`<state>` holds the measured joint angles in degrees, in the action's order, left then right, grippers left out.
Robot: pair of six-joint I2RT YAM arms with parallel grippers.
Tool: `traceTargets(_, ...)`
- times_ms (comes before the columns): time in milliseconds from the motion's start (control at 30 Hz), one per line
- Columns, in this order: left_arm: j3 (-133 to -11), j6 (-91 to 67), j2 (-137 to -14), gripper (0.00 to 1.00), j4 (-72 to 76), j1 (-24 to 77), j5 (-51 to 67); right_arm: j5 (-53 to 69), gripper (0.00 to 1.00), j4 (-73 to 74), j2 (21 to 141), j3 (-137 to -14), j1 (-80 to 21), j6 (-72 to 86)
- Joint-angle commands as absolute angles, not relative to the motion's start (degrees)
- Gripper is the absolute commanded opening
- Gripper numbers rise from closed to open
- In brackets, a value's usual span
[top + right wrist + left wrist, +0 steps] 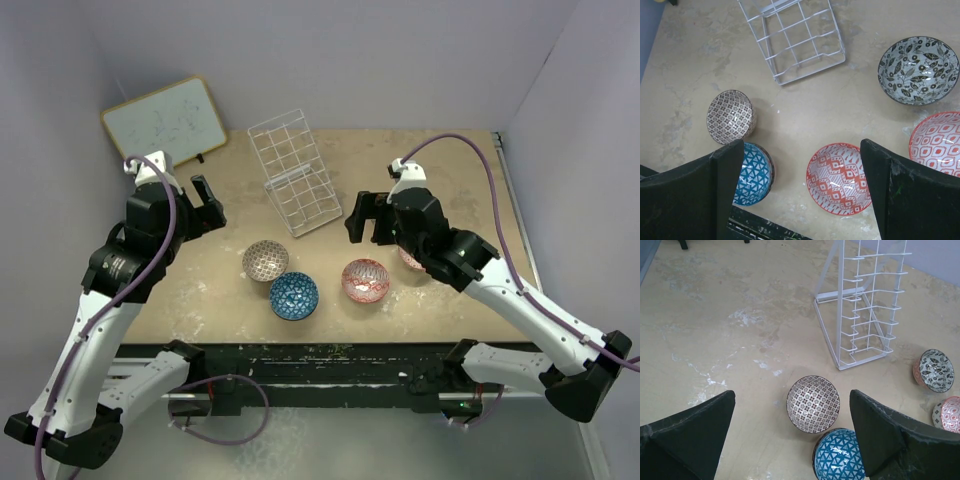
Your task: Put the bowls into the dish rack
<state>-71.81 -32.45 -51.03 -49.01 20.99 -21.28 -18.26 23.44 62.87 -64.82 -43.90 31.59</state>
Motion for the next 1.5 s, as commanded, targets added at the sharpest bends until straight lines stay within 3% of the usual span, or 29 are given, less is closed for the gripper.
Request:
traceTargets(0, -73.8, -33.0, -50.6, 0.99, -48.0, 20.6, -22.6, -19.6, 1.0, 23.5, 62.7, -65.7, -44.2, 32.3)
traceTargets(300, -71.6, -28.3, -49.1, 0.99, -44.3, 20.6, -17.9, -22.3, 1.0, 26.0, 63.5, -66.8, -44.1, 32.3)
traceTargets(633, -67.2, -17.4, -44.9, 0.99, -37.3, 20.6, -1.2, -24.2, 0.98, 27.8, 67.2, -70.3, -40.4, 32.5)
traceTargets(900, -66.1, -16.4, -43.5, 0.99, -38.6, 20.6, -1.5, -22.7, 0.87, 25.1, 76.8, -71.9, -34.9, 29.6)
traceTargets(1133, -64.5, -15.6, -39.8, 0.99, -38.9, 20.6, -4.0, -20.1, 0.59, 22.1, 87.0, -73.2, -32.7, 27.8)
traceTargets(1467, -63.3, -15.8, -37.8, 0.99, -41.0, 20.6, -4.6, -19.8, 0.55, 20.0, 99.5, -76.8, -30.9, 26.3)
